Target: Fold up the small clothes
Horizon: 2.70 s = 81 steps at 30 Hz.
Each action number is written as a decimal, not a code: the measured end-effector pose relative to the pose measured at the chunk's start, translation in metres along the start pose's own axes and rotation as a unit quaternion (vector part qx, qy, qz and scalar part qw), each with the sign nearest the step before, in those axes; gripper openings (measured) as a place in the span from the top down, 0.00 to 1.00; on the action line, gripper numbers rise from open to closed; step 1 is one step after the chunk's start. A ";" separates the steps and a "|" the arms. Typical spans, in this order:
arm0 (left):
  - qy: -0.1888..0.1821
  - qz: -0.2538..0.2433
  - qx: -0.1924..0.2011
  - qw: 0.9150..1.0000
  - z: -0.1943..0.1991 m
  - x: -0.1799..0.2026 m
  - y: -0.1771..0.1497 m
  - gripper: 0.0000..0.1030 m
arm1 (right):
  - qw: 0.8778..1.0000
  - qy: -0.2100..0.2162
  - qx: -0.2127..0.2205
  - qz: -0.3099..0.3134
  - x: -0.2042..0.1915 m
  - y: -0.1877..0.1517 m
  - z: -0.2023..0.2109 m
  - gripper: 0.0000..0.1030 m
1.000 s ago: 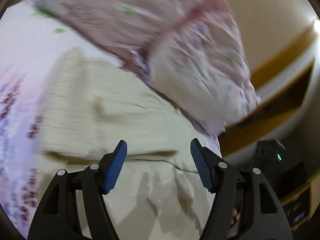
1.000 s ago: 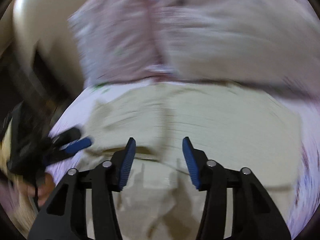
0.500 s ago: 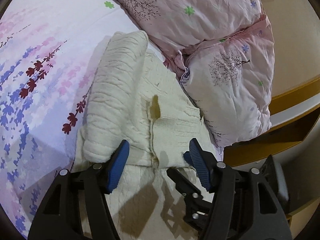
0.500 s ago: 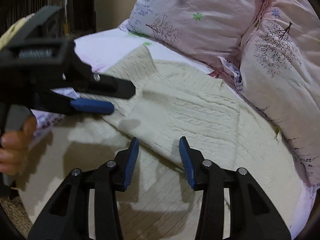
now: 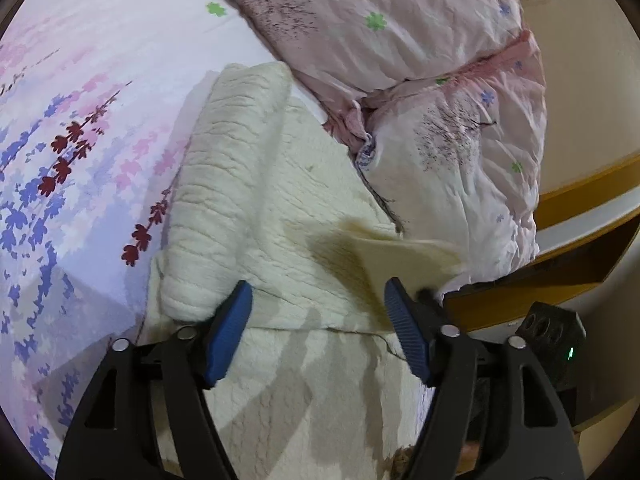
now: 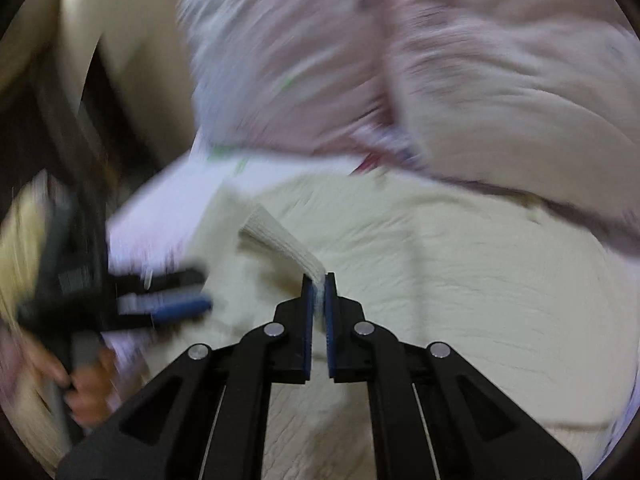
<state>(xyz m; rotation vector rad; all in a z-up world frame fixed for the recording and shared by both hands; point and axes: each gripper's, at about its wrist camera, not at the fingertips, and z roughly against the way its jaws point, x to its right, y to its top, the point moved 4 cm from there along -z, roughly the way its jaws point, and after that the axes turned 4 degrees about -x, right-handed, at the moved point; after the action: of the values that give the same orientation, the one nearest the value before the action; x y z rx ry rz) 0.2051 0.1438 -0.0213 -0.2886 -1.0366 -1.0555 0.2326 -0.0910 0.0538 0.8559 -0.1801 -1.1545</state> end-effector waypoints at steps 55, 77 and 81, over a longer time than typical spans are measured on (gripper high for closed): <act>0.069 0.008 0.074 0.995 0.052 -0.034 0.009 0.26 | 0.933 -0.131 0.038 -0.333 0.179 -0.098 0.056 0.86; 0.091 -0.117 0.015 0.989 0.028 0.011 -0.020 0.24 | 0.958 -0.091 -0.001 -0.271 0.165 -0.099 0.069 0.56; 0.113 -0.145 0.008 0.983 0.052 0.008 -0.034 0.23 | 0.963 -0.084 0.002 -0.258 0.168 -0.117 0.105 0.51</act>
<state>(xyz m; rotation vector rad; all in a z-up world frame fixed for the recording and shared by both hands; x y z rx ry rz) 0.1485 0.1549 0.0037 -0.0008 -0.8963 -1.3092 0.1628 -0.3034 -0.0022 0.8327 -0.0992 -1.7173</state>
